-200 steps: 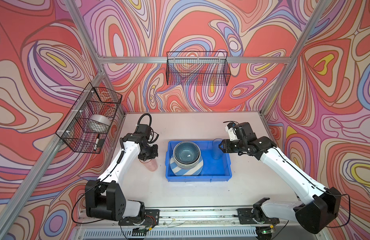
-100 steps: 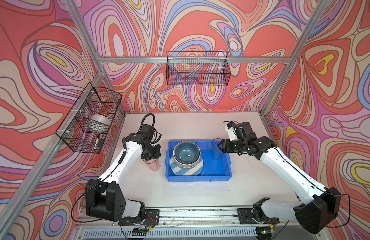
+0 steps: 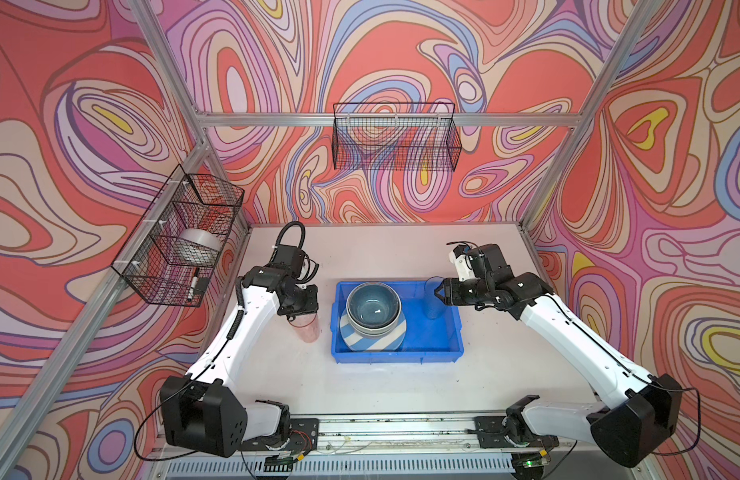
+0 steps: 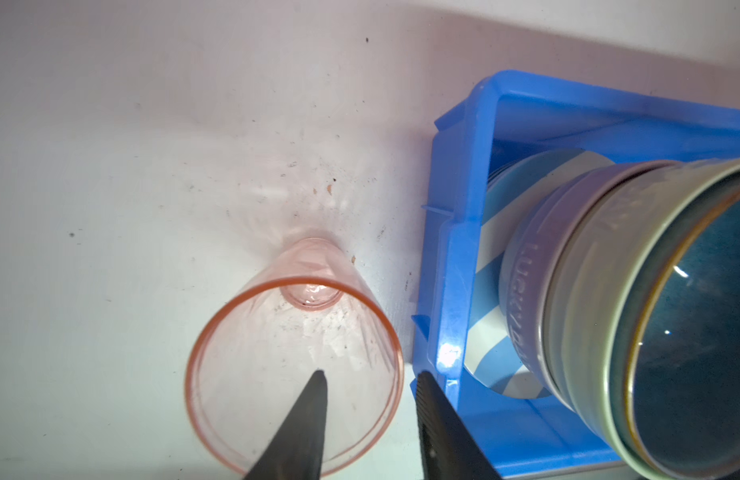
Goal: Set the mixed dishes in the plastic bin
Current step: 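Grasp the lying pink-rimmed plastic cup with the left gripper and lift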
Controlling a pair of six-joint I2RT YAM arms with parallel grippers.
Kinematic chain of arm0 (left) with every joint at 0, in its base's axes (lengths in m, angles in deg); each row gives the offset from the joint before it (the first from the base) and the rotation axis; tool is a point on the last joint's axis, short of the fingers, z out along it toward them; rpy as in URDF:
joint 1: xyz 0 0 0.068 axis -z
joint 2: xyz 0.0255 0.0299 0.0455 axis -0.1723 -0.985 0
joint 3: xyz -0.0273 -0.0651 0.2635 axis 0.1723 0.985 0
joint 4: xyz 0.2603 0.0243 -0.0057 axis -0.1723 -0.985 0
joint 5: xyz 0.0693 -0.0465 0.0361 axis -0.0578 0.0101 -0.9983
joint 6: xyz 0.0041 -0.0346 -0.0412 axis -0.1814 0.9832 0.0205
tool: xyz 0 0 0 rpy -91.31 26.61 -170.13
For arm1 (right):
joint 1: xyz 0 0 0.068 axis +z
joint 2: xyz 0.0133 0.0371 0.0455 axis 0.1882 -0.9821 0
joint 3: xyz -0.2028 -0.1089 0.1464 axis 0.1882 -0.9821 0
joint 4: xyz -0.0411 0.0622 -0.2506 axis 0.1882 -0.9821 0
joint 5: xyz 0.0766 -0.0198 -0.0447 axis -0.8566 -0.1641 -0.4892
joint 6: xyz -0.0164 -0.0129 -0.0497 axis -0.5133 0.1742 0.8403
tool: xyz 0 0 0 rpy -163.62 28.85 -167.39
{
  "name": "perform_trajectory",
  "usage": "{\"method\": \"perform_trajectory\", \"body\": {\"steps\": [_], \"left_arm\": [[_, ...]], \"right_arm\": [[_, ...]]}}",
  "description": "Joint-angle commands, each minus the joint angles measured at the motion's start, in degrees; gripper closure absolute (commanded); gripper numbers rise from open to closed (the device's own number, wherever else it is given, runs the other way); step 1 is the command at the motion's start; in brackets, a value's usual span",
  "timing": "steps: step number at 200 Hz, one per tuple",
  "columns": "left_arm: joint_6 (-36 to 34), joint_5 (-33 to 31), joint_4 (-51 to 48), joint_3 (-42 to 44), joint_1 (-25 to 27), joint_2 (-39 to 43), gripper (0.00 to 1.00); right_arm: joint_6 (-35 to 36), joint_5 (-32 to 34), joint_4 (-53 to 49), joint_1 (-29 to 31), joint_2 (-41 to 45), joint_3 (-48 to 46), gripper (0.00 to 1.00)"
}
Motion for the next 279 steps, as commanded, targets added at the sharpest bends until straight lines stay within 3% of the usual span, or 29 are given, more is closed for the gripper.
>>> {"method": "perform_trajectory", "body": {"steps": [1, 37, 56, 85, 279], "left_arm": [[1.2, -5.8, -5.7, -2.6, -2.1, 0.9, 0.58], [1.0, -5.3, -5.2, -1.0, -8.4, 1.7, 0.57], [0.5, -6.6, -5.5, -0.4, -9.6, 2.0, 0.50], [0.3, -4.9, -5.4, 1.7, -10.3, 1.0, 0.49], [1.1, 2.6, -1.3, 6.8, -10.3, -2.3, 0.83]], "right_arm": [[0.1, -0.8, 0.8, -0.3, 1.1, 0.8, 0.50], [0.1, -1.5, 0.9, -0.3, 1.1, 0.9, 0.50], [0.1, -1.4, 0.7, -0.3, 1.4, 1.2, 0.50], [0.2, -1.3, 0.8, -0.3, 1.8, 1.4, 0.50], [-0.2, -1.2, -0.7, -0.3, 2.3, 2.3, 0.49]]}}
